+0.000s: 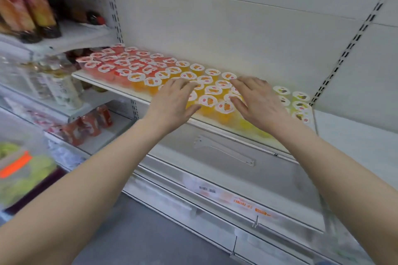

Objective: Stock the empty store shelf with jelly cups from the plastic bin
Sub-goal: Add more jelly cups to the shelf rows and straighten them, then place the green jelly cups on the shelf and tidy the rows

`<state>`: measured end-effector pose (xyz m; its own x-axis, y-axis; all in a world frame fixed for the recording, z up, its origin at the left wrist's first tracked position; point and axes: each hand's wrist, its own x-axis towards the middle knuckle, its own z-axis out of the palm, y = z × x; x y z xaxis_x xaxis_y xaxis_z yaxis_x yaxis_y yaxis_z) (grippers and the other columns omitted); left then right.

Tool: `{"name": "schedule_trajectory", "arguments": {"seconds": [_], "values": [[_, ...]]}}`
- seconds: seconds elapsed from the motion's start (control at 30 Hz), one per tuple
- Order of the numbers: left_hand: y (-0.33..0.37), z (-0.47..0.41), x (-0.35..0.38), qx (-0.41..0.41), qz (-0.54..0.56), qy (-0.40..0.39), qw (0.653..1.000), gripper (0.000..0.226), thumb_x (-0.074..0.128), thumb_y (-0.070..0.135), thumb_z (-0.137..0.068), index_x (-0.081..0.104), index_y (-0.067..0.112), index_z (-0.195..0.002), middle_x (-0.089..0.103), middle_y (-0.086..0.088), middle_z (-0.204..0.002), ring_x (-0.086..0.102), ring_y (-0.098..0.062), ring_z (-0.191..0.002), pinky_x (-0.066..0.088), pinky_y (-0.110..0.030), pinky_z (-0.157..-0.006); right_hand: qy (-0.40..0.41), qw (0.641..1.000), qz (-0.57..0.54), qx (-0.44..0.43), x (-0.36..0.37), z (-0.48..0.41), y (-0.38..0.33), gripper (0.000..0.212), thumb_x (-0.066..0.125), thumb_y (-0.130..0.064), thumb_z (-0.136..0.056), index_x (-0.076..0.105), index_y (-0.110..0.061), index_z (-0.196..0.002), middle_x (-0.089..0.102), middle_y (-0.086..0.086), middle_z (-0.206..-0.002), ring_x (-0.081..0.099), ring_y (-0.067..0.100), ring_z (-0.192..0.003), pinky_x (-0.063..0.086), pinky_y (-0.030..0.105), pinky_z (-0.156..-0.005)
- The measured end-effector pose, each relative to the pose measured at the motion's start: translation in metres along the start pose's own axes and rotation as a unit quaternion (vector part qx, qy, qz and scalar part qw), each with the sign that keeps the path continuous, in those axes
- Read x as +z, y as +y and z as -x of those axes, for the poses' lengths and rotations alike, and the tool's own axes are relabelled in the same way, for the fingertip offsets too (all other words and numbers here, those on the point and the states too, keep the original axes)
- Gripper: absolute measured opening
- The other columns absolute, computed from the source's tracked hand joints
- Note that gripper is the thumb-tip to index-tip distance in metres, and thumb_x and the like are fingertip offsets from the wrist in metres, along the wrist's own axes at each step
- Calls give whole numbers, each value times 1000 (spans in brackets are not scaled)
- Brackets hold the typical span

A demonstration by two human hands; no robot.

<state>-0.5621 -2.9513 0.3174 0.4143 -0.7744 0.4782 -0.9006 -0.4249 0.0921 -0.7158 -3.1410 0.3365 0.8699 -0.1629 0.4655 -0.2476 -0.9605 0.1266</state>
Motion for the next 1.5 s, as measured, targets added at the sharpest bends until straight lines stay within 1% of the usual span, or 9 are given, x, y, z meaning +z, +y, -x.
{"name": "schedule_trajectory", "arguments": {"seconds": [0.37, 0.53, 0.8, 0.9, 1.03, 1.17, 1.3, 1.43, 1.5], "values": [[-205, 115, -53, -118, -38, 0, 992, 58, 62, 39, -88, 47, 12, -138, 52, -9, -130, 46, -29, -122, 40, -40, -103, 8, 990, -76, -122, 57, -95, -206, 46, 57, -29, -96, 53, -5, -135, 58, 16, -129, 54, 37, -116, 43, 48, -97], [-267, 176, -65, -187, -31, -12, 982, 56, 61, 35, -90, 46, 13, -139, 51, -8, -132, 46, -29, -122, 42, -42, -100, 0, 976, -114, -187, 93, -120, -295, 46, 58, -28, -95, 53, -4, -134, 58, 15, -128, 55, 35, -114, 43, 45, -94], [-374, 292, -62, -364, -40, -44, 930, 58, 60, 33, -92, 42, 14, -144, 49, -7, -139, 45, -29, -125, 35, -38, -102, -87, 927, -190, -311, 168, -175, -444, 47, 57, -27, -95, 52, -5, -135, 57, 14, -130, 54, 34, -118, 42, 46, -101], [-410, 322, -57, -428, -47, -49, 901, 57, 60, 33, -92, 43, 18, -143, 50, -4, -138, 45, -30, -126, 39, -41, -99, -116, 904, -214, -351, 204, -203, -487, 47, 58, -27, -94, 52, -6, -136, 57, 12, -130, 54, 33, -117, 41, 44, -101], [-455, 348, -46, -500, -54, -55, 862, 52, 61, 29, -92, 46, 17, -141, 54, -5, -132, 49, -31, -115, 44, -41, -92, -179, 876, -241, -379, 258, -242, -537, 49, 59, -28, -93, 50, -8, -138, 56, 11, -131, 54, 33, -117, 41, 41, -99], [-502, 354, -27, -541, -47, -77, 836, 50, 61, 25, -92, 48, 17, -139, 55, -4, -131, 48, -31, -117, 46, -42, -93, -262, 840, -247, -405, 316, -283, -583, 51, 60, -26, -92, 48, -10, -139, 55, 10, -133, 52, 33, -118, 39, 39, -100], [-542, 346, -3, -550, -31, -80, 831, 46, 63, 22, -90, 52, 18, -135, 57, -4, -127, 48, -29, -118, 49, -42, -91, -374, 801, -194, -425, 370, -311, -631, 48, 57, -22, -91, 47, -11, -137, 52, 11, -135, 49, 33, -122, 39, 38, -99], [-562, 346, 16, -547, -30, -87, 832, 43, 68, 14, -86, 59, 13, -128, 63, -6, -119, 54, -30, -112, 46, -37, -92, -471, 762, -86, -436, 406, -318, -675, 22, 52, -16, -91, 53, -11, -112, 58, 15, -120, 57, 36, -112, 46, 36, -79], [-565, 351, 21, -532, -40, -92, 840, 43, 73, 7, -79, 64, 8, -121, 66, -9, -111, 59, -34, -102, 48, -39, -90, -493, 747, -37, -444, 421, -317, -690, 26, 46, -13, -94, 54, -9, -118, 59, 16, -122, 58, 36, -111, 43, 34, -79]]}}
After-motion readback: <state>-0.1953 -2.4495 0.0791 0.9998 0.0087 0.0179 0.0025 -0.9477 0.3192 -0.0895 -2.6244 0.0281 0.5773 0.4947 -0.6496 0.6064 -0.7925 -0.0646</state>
